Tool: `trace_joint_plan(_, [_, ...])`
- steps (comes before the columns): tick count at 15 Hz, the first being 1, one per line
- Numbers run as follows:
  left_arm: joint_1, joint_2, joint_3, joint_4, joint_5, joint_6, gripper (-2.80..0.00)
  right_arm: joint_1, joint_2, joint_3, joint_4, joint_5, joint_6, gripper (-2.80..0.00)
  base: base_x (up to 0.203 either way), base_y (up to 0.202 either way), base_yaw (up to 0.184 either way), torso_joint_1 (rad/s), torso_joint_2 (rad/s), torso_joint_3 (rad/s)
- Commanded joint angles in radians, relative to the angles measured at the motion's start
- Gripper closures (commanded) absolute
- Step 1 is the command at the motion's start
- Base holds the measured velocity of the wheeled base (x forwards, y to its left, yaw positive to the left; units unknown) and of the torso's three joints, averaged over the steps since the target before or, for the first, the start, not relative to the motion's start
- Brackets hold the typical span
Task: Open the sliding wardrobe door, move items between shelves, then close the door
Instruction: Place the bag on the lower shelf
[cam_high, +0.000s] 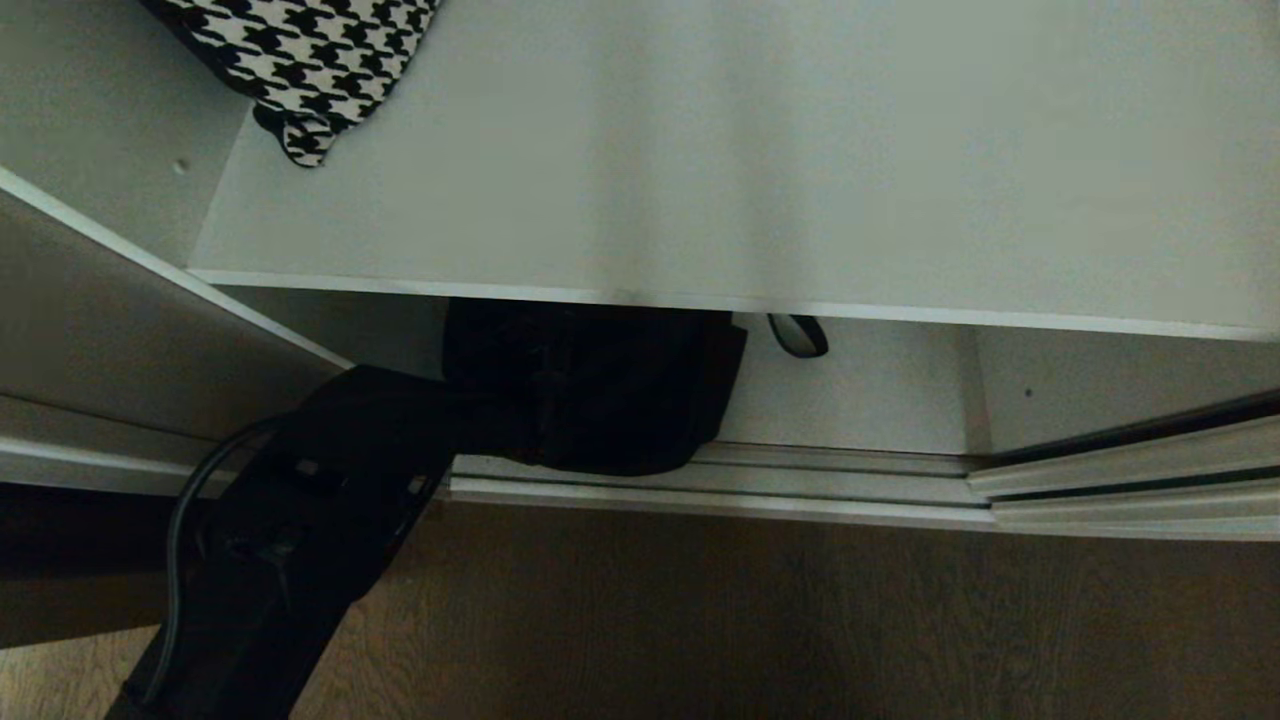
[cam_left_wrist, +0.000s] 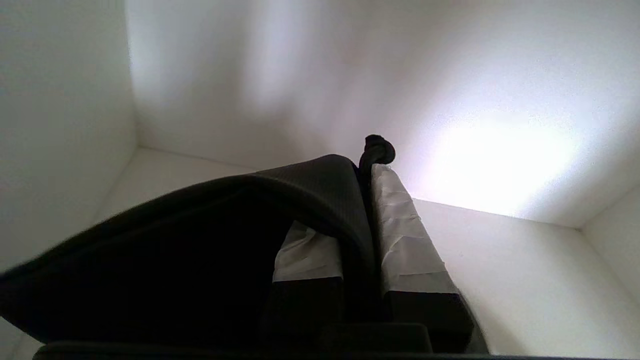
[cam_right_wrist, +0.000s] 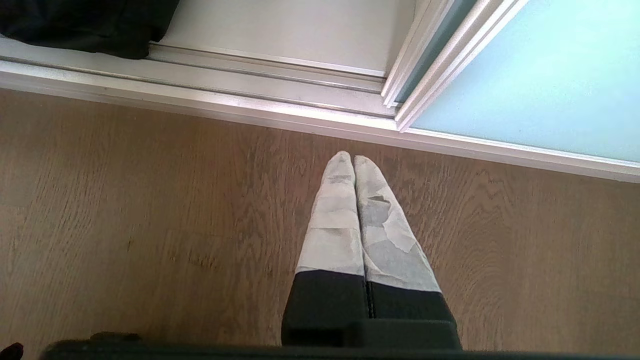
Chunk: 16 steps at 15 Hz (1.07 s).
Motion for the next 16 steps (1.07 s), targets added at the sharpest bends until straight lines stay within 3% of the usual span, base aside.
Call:
trace_joint_plan(1, [0.003,-0.024,-0.001,-0.012,0.008,-0.006,0.00,0.000,0.000,0.000,0.000,0.000,-0.001,0.00,0.000,0.000,0.000,0.000,0.00,0.000])
trace_joint_plan(16, [-0.019,-0.020,-0.002,-0.010,0.029,0.005,0.00,0.000,0.000,0.001,0.000,0.000,-0.001,0.00,0.000,0.000,0.000,0.000,0.00,0.000])
